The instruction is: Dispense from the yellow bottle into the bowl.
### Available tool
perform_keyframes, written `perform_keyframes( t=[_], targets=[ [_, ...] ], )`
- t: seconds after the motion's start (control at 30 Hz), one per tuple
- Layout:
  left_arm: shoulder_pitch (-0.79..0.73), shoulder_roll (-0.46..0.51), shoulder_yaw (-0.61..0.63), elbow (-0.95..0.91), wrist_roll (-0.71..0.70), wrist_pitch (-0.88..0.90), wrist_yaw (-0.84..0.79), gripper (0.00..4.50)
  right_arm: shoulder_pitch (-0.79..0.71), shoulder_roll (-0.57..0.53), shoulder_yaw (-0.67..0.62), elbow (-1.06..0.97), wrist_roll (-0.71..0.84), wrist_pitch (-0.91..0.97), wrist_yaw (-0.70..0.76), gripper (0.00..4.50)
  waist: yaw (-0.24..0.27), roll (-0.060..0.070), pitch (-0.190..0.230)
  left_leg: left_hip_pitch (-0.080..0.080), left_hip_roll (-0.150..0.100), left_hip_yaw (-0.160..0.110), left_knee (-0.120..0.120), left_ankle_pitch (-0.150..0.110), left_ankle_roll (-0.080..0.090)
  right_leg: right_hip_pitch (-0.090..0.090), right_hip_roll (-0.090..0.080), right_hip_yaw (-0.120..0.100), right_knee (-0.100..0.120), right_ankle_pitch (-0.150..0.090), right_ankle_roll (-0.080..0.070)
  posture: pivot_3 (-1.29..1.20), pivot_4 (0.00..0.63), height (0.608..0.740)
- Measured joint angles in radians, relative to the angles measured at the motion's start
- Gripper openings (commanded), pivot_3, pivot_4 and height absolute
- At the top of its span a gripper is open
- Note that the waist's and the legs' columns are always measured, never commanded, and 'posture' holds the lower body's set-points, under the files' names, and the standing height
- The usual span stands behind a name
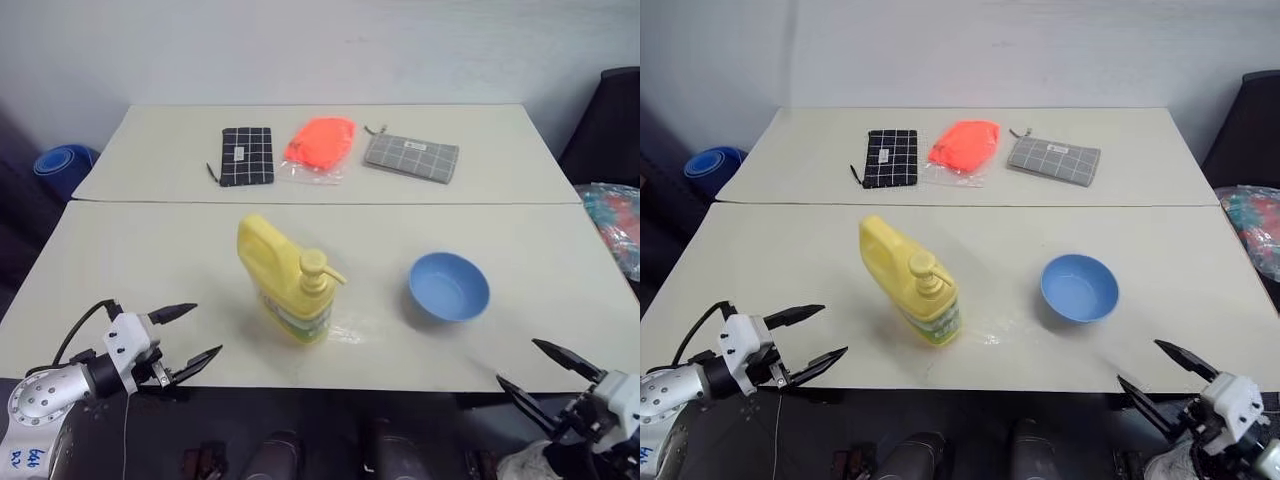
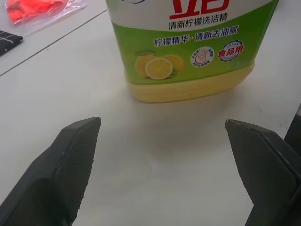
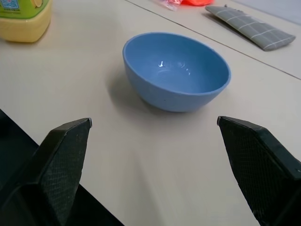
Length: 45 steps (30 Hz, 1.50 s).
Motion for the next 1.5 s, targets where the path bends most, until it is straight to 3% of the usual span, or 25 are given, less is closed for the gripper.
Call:
perform_keyframes(
  t=[0.17,0.3,0.47,0.7,0.8,1.13,1.17,1.33,1.5],
  targets=[
    [0.009,0.016,-0.001,-0.023,-0.073,0.102,-0.048,4.50,-0.007,0.015,0.012,-0.090,0.000,0.030,-0.049,4.48,0.004,0.000,0.000,-0.001,0.000,0.000,0.000,0.000,0.000,-0.002,0.000,0.001,0.000,0.000,0.000,0.00,0.150,0.740],
    [0.045,0.113,0.008,-0.148,-0.219,0.218,-0.181,4.50,-0.019,-0.024,0.083,-0.291,0.002,0.174,-0.112,4.48,0.005,0.000,0.000,-0.002,0.002,0.000,0.000,0.000,-0.001,-0.002,0.001,0.001,0.000,0.000,0.000,0.00,0.150,0.740],
    [0.025,0.141,0.015,-0.286,-0.295,0.281,-0.216,4.50,-0.172,-0.083,0.248,-0.419,-0.047,0.473,-0.248,4.48,0.004,0.000,0.000,-0.002,0.002,0.000,0.000,0.000,-0.001,-0.003,0.002,0.001,0.000,0.000,0.000,0.00,0.150,0.740],
    [0.023,0.104,-0.025,-0.377,-0.291,0.296,-0.177,4.50,-0.368,-0.074,0.435,-0.380,-0.209,0.698,-0.405,4.48,0.005,0.000,0.000,-0.004,0.003,0.000,0.000,0.000,-0.002,-0.005,0.004,0.002,-0.001,0.000,0.000,0.00,0.150,0.740],
    [0.046,0.093,-0.028,-0.387,-0.283,0.303,-0.158,4.50,-0.402,-0.058,0.468,-0.334,-0.260,0.730,-0.443,3.89,0.005,0.000,0.000,-0.004,0.003,0.001,0.000,0.000,-0.002,-0.004,0.005,0.002,-0.001,0.000,0.000,0.00,0.150,0.740],
    [0.062,0.092,-0.021,-0.406,-0.281,0.327,-0.138,4.50,-0.439,-0.050,0.480,-0.292,-0.320,0.747,-0.460,0.23,0.004,0.000,0.000,-0.004,0.005,0.002,0.001,0.000,-0.003,-0.005,0.008,0.005,-0.001,0.000,0.000,0.00,0.150,0.740],
    [0.062,0.092,-0.018,-0.406,-0.282,0.329,-0.136,4.50,-0.440,-0.050,0.479,-0.292,-0.323,0.745,-0.460,0.02,0.004,0.000,0.000,-0.004,0.005,0.002,0.001,0.000,-0.003,-0.005,0.008,0.005,-0.001,0.000,0.000,0.00,0.150,0.740],
    [0.026,0.147,0.098,-0.423,-0.469,0.465,-0.090,4.50,-0.475,-0.070,0.476,-0.260,-0.327,0.716,-0.416,0.02,0.002,-0.005,-0.001,-0.003,0.007,0.003,0.001,0.000,-0.004,-0.005,0.010,0.006,0.000,0.000,-0.001,0.00,0.150,0.740],
    [-0.247,0.222,0.154,-0.439,-0.676,0.566,0.005,3.29,-0.509,-0.163,0.482,-0.257,-0.290,0.622,-0.231,0.00,0.006,-0.003,0.000,-0.004,0.006,0.003,0.002,0.000,-0.004,-0.006,0.009,0.007,0.000,0.000,-0.001,0.00,0.150,0.740]
  ],
)
